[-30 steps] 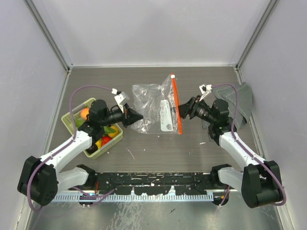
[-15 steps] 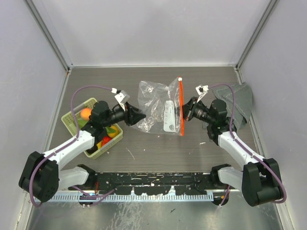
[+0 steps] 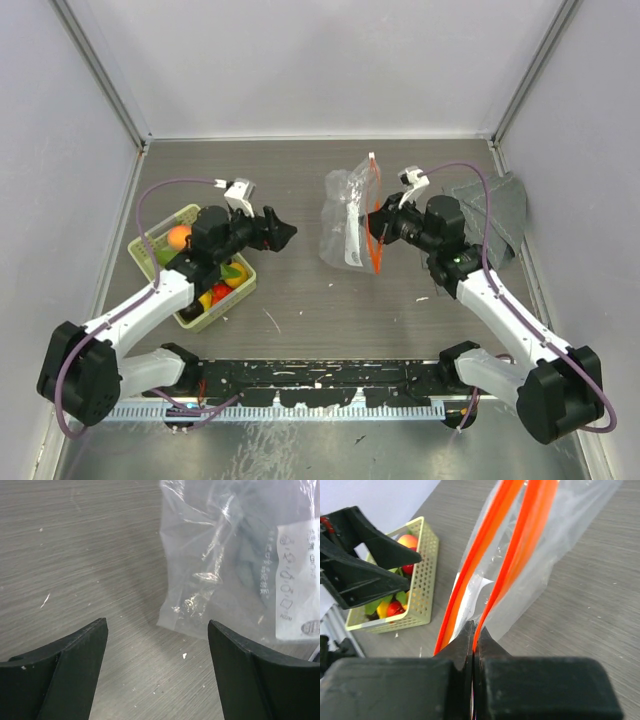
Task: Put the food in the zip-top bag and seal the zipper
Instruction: Open the zipper of the food storage bag at the center of the board.
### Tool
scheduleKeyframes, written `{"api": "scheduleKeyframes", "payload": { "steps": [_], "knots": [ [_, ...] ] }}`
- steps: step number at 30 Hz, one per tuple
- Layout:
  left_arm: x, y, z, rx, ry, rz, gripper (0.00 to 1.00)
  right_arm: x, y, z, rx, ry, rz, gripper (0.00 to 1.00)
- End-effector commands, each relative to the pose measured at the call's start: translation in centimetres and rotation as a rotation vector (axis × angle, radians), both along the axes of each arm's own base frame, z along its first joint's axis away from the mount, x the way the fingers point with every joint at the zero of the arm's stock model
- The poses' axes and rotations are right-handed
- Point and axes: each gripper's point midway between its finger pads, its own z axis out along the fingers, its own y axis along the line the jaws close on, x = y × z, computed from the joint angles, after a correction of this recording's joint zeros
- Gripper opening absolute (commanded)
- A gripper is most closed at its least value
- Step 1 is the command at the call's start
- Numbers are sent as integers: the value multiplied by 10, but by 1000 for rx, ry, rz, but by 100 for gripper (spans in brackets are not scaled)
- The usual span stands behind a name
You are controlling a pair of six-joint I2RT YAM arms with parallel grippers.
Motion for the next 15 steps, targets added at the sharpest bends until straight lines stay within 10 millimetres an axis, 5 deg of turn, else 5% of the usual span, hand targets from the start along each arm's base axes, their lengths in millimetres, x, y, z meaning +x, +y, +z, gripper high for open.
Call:
{"api": "scheduleKeyframes", "payload": {
  "steps": [1,15],
  "knots": [
    [12,16,38,-65,81,173,82,15,-13,17,-135,-89,-136,1],
    [-21,-32,75,-314,209,24,83,17,7,38,-389,-223,-330,1]
  ]
}}
